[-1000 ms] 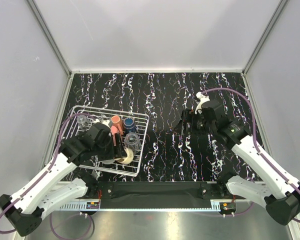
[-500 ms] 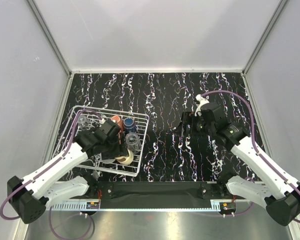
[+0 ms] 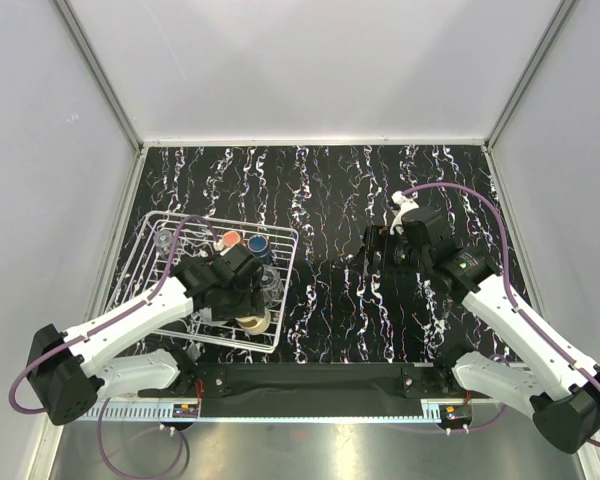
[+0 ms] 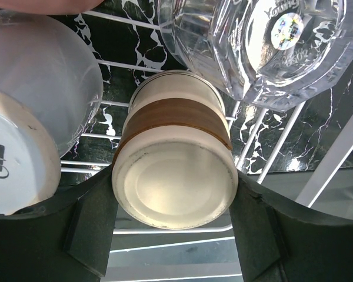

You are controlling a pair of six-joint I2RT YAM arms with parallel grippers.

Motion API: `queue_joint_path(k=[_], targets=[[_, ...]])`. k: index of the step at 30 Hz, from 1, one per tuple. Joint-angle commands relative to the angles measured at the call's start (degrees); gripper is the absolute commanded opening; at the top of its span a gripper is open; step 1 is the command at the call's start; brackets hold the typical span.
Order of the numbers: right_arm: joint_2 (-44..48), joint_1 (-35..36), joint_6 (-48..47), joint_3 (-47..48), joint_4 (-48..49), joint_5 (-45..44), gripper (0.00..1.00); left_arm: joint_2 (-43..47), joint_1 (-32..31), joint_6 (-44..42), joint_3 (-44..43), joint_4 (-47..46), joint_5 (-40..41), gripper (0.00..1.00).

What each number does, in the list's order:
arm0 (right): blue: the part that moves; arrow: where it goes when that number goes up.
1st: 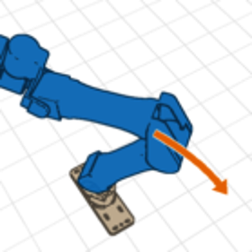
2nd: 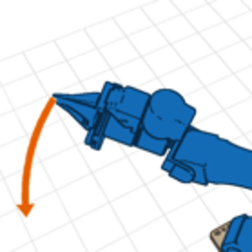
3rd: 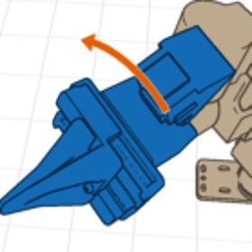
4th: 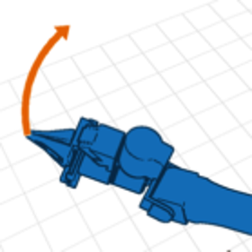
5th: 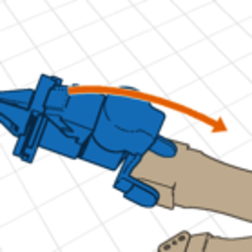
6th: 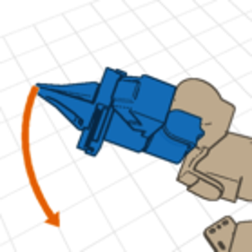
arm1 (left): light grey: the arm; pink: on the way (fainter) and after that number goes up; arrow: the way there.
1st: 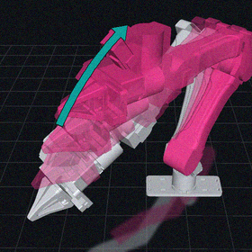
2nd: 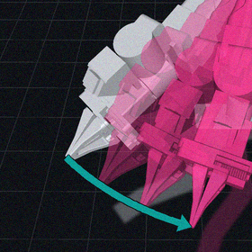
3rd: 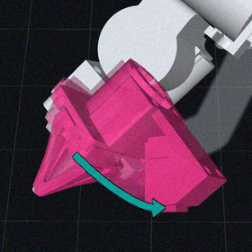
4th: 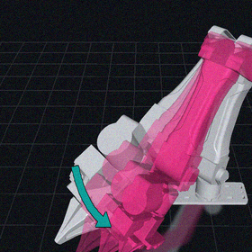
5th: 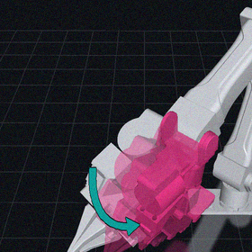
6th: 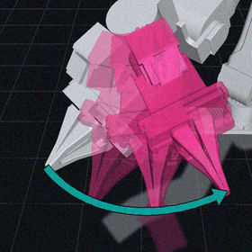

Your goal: Load the cups into the dish rack

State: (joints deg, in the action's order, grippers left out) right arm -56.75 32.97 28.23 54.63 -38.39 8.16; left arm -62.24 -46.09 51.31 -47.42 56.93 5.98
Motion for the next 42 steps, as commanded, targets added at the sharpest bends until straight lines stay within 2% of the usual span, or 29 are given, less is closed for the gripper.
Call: queue_joint_path(k=[1,2,4,7,8,11,19,25,28,29,31,37,38,42], targets=[[0.94,-0.28,-0.72,0.04,1.74,-0.52,0.86,0.71,-0.23,1.78,0.92,-1.2,1.85,0.3],[0.85,-0.28,-0.89,0.12,1.74,-0.43,0.86,0.71,-0.23,1.86,1.19,-1.29,1.76,0.38],[0.77,-0.28,-0.9,0.3,1.83,-0.25,0.86,0.54,-0.23,2.04,1.71,-1.38,1.67,0.44],[0.77,-0.36,-0.98,0.39,1.83,-0.17,0.86,0.36,-0.32,2.22,1.45,-0.85,1.14,0.63],[0.85,-0.28,-0.98,0.39,1.74,0.1,0.86,0.45,-0.41,2.3,1.19,-0.59,1.23,0.64],[1.03,-0.28,-0.98,0.3,1.65,0.01,0.86,1.24,-0.85,2.57,-0.21,0.81,1.93,0.92],[1.47,-0.36,-0.63,0.04,1.48,0.27,0.86,5.54,-1.73,3.45,-2.85,3.01,1.94,0.95],[3.84,-0.28,0.25,-1.8,1.21,-0.78,0.88,12.04,-2.25,2.13,-3.65,-0.93,-4.39,0.97],[5.68,-0.28,1.56,-3.56,1.57,-1.39,0.89,16.78,-2.34,1.87,-1.46,-6.11,-9.83,0.99],[6.21,-0.28,2.78,-4.0,1.3,-2.7,0.95,18.19,-2.34,1.95,-0.67,-9.52,-12.19,0.99],[8.4,-0.28,4.2,-6.45,1.04,-5.6,1.0,22.32,-2.43,2.3,1.97,-13.23,-13.88,0.99],[16.92,-0.28,11.93,-15.32,1.56,-12.81,1.0,28.22,-2.43,1.34,9.35,-34.57,-21.26,0.99],[17.98,-0.28,14.9,-16.48,1.48,-13.95,1.0,28.22,-2.43,1.25,10.15,-40.52,-22.4,0.99],[23.95,-0.28,18.09,-20.43,-0.54,-16.07,1.0,26.91,-2.43,1.34,13.75,-53.83,-25.05,0.99]])
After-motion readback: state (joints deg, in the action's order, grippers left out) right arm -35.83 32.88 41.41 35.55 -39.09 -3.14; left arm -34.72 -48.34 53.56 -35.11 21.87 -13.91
